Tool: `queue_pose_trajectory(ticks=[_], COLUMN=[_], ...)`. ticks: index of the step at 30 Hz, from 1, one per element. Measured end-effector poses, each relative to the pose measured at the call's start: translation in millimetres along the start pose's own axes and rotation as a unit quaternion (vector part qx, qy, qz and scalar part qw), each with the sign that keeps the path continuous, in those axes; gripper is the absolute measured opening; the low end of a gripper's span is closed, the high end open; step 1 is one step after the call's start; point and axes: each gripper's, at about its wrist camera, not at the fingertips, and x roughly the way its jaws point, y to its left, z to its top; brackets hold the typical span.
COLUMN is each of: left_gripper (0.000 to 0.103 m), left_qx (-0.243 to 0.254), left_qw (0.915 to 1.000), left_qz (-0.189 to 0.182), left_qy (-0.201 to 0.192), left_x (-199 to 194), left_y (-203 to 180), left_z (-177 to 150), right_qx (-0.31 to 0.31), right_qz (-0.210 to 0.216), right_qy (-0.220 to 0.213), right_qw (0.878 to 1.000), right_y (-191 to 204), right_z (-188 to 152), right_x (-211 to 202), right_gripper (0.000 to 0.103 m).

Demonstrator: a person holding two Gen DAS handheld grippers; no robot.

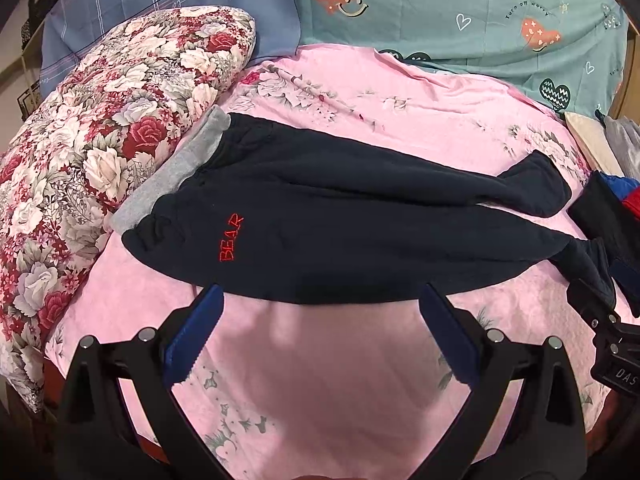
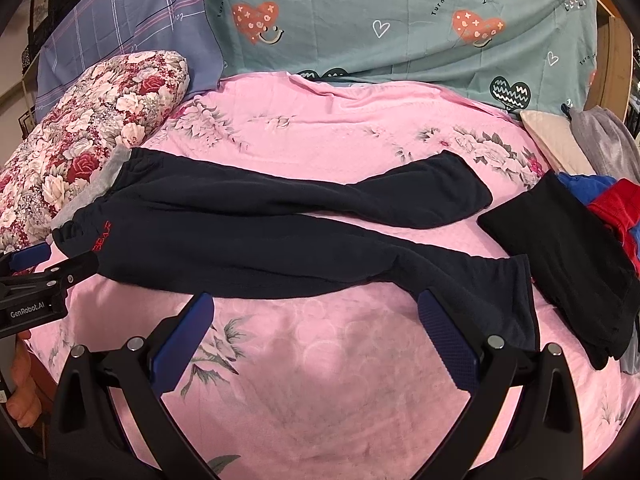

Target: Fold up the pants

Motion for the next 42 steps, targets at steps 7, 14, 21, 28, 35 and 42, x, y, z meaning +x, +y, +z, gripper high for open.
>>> queue_pose_trajectory(ticks=[7, 14, 21, 28, 35, 42], left_gripper=[0.1, 0.1, 0.1, 0.1, 0.1, 0.1], left_qx=[-0.001, -0.004, -0.004, -0.004, -0.005, -0.004], left_qw=[1.0, 1.0, 1.0, 1.0, 1.0, 1.0], left_qz=[0.0, -0.001, -0.001, 0.0, 0.0, 0.0], left_qy=[0.001, 0.004, 0.005, 0.005, 0.007, 0.009], left_x=[1.0, 2.8, 2.5, 2.5, 2.9, 3.0], left_y=[0.4, 2.3, 2.4, 2.3, 1.5, 1.0], left_z=[-0.1, -0.1, -0.2, -0.2, -0.5, -1.0], right_qx=[-0.002, -0.003, -0.002, -0.001, -0.002, -0.001], right_qz=[0.002, 0.003, 0.004, 0.005, 0.005, 0.006], right_qy=[0.003, 0.005, 0.007, 0.01, 0.01, 0.012], right_qw=[1.0, 1.0, 1.0, 1.0, 1.0, 1.0], right_y=[1.9, 3.9, 3.7, 3.5, 3.7, 4.7], right_z=[-0.3, -1.2, -1.3, -2.6, -3.0, -4.6], right_x=[3.1, 4.0, 5.4, 7.2, 7.6, 9.5], right_gripper=[0.102, 0.102, 0.102, 0.102, 0.102, 0.102])
